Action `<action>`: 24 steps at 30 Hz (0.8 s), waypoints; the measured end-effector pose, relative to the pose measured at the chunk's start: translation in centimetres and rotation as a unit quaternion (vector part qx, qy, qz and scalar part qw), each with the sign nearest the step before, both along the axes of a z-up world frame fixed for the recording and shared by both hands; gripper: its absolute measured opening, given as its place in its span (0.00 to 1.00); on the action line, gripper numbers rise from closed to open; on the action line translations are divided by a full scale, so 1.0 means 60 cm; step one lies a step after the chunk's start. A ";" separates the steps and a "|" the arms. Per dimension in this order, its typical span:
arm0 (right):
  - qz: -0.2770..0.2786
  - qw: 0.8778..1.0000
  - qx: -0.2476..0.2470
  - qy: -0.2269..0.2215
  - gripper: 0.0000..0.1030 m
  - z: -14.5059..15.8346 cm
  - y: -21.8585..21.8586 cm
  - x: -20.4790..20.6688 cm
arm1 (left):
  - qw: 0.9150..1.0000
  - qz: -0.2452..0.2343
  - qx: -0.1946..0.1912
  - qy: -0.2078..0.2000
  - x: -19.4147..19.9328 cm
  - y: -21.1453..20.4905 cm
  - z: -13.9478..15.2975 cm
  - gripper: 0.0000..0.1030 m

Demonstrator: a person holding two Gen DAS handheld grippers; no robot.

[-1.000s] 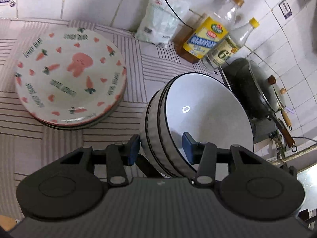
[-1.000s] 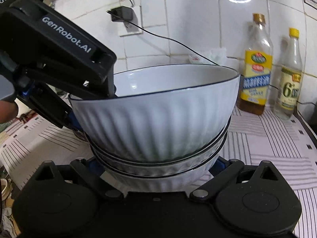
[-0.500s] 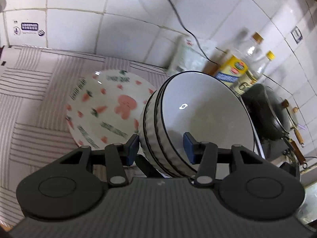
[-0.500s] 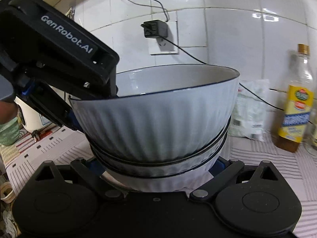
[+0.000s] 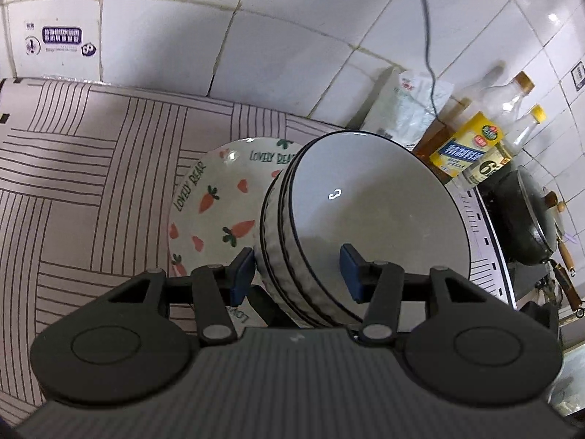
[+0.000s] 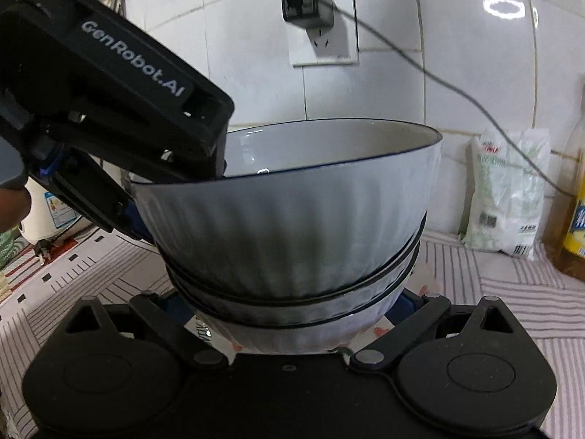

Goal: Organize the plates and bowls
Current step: 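Carry the bowl stack and lower it onto the bunny plate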

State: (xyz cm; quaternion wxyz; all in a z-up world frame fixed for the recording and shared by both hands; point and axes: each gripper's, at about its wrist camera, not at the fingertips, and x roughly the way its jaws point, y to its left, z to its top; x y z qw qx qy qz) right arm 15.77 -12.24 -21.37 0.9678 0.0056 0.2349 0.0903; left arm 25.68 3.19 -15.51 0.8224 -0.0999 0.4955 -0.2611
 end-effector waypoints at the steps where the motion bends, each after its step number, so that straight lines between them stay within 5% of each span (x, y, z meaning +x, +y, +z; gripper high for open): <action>1: -0.002 1.000 0.001 0.003 0.98 -0.004 0.002 0.002 | 1.000 -0.001 0.000 0.003 0.002 0.001 -0.004 0.48; 24: -0.013 0.999 -0.020 0.036 0.98 -0.022 0.022 0.044 | 1.000 -0.011 0.005 0.015 0.032 0.008 -0.035 0.48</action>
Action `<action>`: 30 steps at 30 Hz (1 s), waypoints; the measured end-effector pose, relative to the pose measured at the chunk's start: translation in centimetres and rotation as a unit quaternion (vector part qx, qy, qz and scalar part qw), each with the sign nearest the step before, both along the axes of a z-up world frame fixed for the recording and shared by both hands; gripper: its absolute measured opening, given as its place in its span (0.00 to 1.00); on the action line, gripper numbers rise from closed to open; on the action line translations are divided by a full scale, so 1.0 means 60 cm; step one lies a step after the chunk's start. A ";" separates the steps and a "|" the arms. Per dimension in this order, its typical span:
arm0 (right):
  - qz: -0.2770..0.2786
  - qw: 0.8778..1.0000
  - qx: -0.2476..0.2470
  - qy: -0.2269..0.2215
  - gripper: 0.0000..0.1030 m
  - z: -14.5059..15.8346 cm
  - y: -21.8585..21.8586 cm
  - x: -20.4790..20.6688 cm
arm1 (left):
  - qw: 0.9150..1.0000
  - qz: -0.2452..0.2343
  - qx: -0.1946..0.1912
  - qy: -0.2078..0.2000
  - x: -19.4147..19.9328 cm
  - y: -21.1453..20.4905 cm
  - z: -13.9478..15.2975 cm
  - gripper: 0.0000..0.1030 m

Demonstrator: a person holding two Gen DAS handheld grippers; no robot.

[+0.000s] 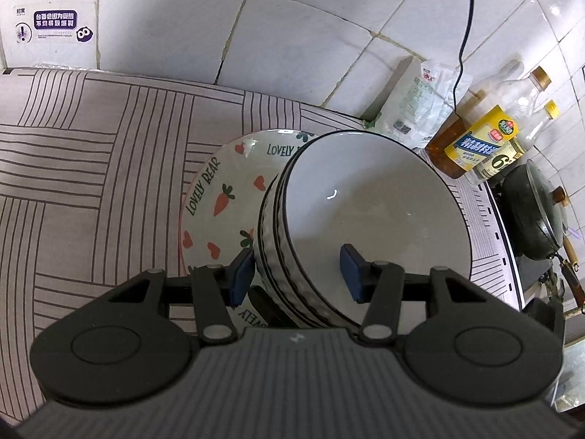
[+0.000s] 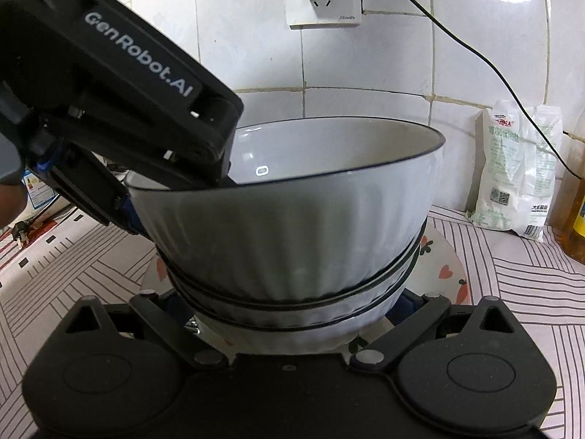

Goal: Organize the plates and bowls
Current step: 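Carry the bowl stack and lower it onto the bunny plate, then open both grippers and withdraw from the bowl stack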

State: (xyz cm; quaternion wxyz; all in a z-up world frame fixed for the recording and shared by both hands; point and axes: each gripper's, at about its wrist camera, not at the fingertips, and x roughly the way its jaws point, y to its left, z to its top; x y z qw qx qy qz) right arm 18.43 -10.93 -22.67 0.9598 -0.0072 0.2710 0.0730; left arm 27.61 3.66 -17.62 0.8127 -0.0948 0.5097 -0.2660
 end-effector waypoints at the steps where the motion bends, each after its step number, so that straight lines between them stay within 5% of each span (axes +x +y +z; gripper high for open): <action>1: 0.000 1.000 -0.001 0.002 0.98 0.000 0.000 0.002 | 1.000 0.000 0.000 0.001 0.001 0.000 -0.001 0.48; 17: 0.005 1.000 0.004 0.013 0.98 -0.012 -0.008 0.021 | 1.000 0.010 -0.004 -0.015 -0.006 -0.002 -0.006 0.50; 22: 0.009 0.998 -0.052 0.029 0.98 -0.005 0.005 0.018 | 0.999 0.029 0.021 -0.035 -0.021 -0.010 0.005 0.50; 30: 0.004 0.999 -0.023 0.022 0.98 0.049 -0.020 -0.060 | 0.991 0.069 0.065 -0.090 -0.075 0.004 0.059 0.60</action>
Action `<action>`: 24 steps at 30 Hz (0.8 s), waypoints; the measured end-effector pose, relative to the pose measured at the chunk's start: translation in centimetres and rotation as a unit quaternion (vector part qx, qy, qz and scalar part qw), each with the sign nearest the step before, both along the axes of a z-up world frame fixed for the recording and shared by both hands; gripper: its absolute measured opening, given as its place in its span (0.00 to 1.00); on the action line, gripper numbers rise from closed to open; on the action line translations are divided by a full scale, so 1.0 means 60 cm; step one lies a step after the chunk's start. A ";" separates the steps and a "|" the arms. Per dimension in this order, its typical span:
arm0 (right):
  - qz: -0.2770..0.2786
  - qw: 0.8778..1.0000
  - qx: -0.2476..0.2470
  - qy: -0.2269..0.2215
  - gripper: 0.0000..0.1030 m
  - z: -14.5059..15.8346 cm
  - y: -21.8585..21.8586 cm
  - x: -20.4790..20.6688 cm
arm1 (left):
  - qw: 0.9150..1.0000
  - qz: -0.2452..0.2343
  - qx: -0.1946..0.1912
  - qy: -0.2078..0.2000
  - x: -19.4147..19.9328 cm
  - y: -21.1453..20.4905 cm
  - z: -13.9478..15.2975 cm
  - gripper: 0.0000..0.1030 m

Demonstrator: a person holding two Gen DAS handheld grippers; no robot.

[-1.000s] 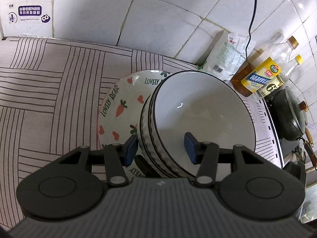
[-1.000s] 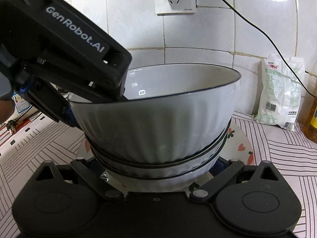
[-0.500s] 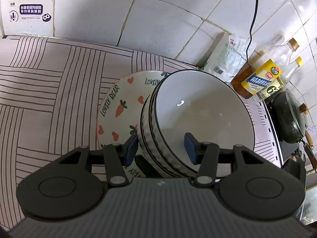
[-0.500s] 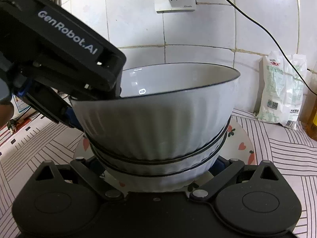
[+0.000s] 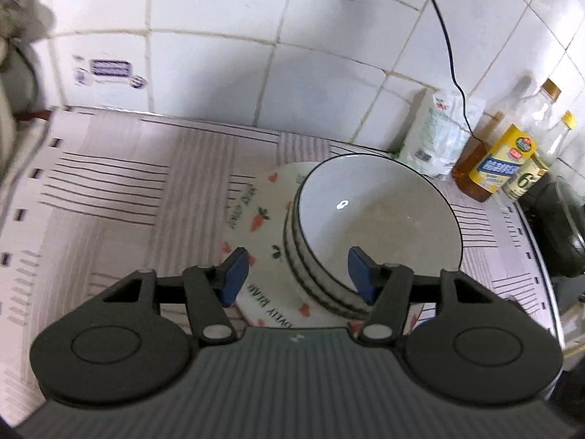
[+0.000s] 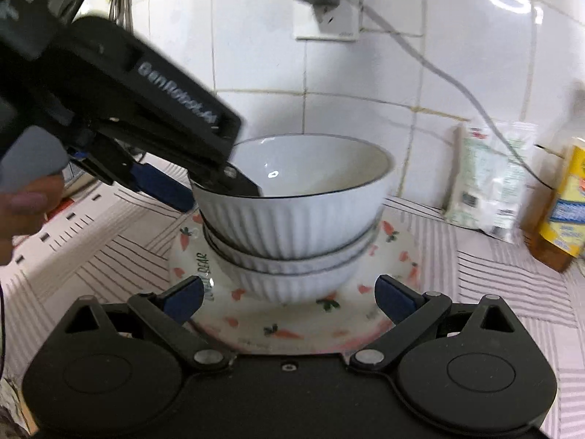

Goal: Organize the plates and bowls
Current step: 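Open both grippers and withdraw from the bowl stack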

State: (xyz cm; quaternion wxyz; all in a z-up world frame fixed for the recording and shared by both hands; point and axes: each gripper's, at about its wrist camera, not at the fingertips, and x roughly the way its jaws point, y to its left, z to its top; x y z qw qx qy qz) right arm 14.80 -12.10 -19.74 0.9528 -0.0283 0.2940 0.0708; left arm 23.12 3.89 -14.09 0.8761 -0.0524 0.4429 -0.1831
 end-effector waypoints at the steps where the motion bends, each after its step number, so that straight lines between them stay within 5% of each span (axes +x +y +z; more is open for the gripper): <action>1: -0.006 1.000 0.005 -0.001 0.98 0.006 -0.007 -0.011 | 1.000 0.002 0.006 -0.007 -0.008 -0.002 0.008 0.60; 14: -0.072 0.997 0.002 -0.017 0.99 0.035 -0.070 -0.087 | 0.995 0.047 0.067 -0.064 -0.093 -0.006 0.051 0.76; 20: -0.105 0.994 0.018 0.014 0.99 0.056 -0.067 -0.100 | 0.990 0.056 0.091 -0.090 -0.135 -0.011 0.085 0.94; 24: -0.147 0.989 -0.005 0.035 0.99 0.097 -0.057 -0.114 | 0.988 0.059 0.109 -0.092 -0.164 -0.015 0.119 0.97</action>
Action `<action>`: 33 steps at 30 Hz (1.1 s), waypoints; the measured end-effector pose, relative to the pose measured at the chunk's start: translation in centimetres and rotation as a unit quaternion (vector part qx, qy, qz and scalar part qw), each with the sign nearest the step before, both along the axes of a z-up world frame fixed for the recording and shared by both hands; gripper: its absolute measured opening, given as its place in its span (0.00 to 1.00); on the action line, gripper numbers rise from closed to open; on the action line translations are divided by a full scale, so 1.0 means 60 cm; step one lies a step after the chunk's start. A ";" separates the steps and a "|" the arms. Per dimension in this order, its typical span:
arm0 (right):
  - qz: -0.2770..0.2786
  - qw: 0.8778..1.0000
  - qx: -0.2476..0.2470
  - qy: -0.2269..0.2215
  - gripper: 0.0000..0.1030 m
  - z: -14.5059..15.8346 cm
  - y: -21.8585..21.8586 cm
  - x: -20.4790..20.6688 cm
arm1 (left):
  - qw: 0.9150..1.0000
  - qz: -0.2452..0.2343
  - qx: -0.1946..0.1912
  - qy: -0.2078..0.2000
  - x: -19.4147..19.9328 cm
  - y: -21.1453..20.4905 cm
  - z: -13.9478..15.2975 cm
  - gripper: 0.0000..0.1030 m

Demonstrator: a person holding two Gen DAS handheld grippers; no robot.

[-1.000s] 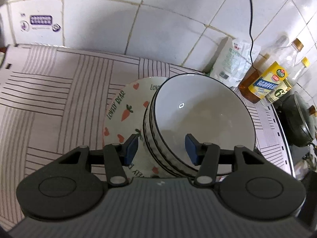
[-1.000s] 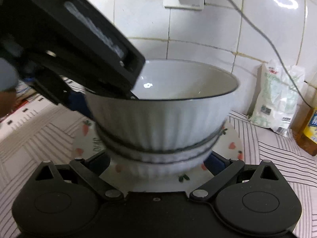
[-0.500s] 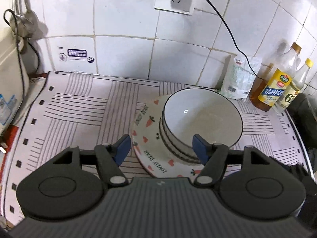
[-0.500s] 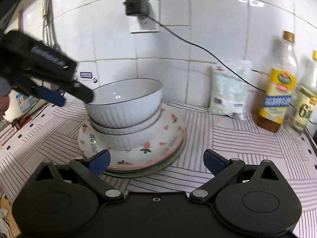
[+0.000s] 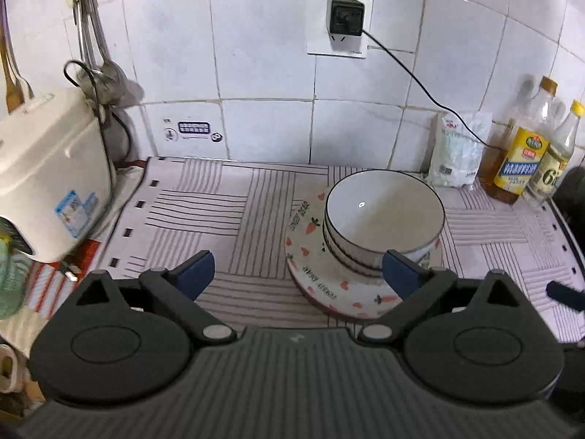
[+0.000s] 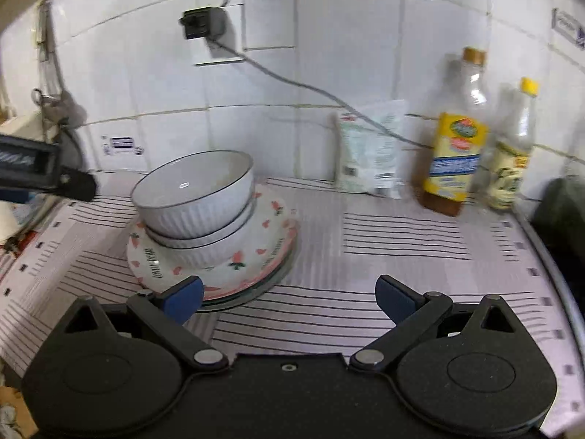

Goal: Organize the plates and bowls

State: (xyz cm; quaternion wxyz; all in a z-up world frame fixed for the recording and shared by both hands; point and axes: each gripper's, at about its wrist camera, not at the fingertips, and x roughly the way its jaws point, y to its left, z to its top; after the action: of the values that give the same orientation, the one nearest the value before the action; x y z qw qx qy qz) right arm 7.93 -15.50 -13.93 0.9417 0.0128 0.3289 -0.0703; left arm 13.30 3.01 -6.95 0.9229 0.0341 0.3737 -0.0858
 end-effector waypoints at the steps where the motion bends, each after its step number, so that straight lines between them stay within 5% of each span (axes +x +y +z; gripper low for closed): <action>1: -0.002 1.000 -0.004 0.012 0.99 0.012 0.002 -0.002 | 1.000 -0.006 0.005 0.000 -0.007 -0.002 0.009 0.97; 14: -0.038 0.998 0.045 0.033 0.99 0.134 0.000 -0.068 | 1.000 -0.001 0.010 0.008 -0.102 0.026 0.092 0.97; 33: -0.081 0.994 -0.003 0.068 0.99 0.185 0.041 -0.136 | 0.998 0.000 0.049 0.049 -0.150 0.064 0.085 0.97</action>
State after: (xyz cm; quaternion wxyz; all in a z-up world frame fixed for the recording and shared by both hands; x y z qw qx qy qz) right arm -0.21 -13.05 -2.84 0.9083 0.0315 0.3899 -0.1484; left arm 4.29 6.83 -1.87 0.9006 0.0756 0.4224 -0.0691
